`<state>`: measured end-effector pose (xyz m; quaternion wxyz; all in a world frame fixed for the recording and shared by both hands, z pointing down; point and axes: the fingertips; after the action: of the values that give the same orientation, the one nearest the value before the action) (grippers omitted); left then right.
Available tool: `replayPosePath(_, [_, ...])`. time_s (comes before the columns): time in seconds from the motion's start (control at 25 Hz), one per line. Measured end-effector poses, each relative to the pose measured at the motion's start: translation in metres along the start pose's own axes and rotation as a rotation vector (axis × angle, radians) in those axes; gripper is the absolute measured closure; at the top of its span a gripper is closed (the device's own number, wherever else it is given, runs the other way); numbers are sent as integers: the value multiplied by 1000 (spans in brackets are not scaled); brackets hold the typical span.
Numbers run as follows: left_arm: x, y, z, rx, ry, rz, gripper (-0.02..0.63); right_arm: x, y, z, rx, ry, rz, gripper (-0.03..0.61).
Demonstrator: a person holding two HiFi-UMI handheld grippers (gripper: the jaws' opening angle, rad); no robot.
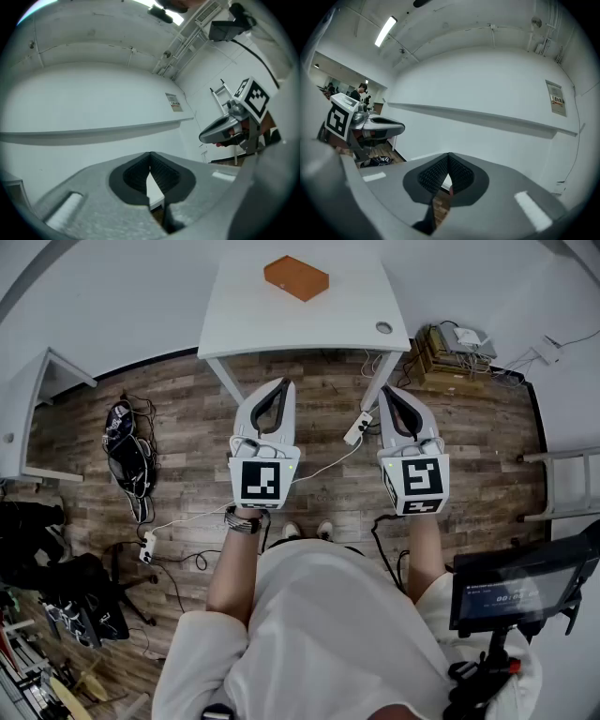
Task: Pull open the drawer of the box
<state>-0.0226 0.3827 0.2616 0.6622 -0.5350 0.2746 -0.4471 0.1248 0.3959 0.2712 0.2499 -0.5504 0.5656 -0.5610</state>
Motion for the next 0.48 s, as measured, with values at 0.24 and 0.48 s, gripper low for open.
replayPosePath(0.24, [11, 1, -1, -12, -5, -1, 607, 8, 1, 5, 19, 10, 8, 577])
replayPosePath(0.48, [13, -2, 2, -17, 4, -14, 607, -1, 2, 11, 15, 24, 38, 577])
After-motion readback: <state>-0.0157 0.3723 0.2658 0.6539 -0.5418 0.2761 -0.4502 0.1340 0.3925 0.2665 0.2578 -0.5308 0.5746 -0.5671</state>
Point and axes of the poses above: the fingertips, and each gripper's own axes: x forward along the fingers, z to its right, y out of its top, and after that the axes turned 12 degrees about -z, right-handed
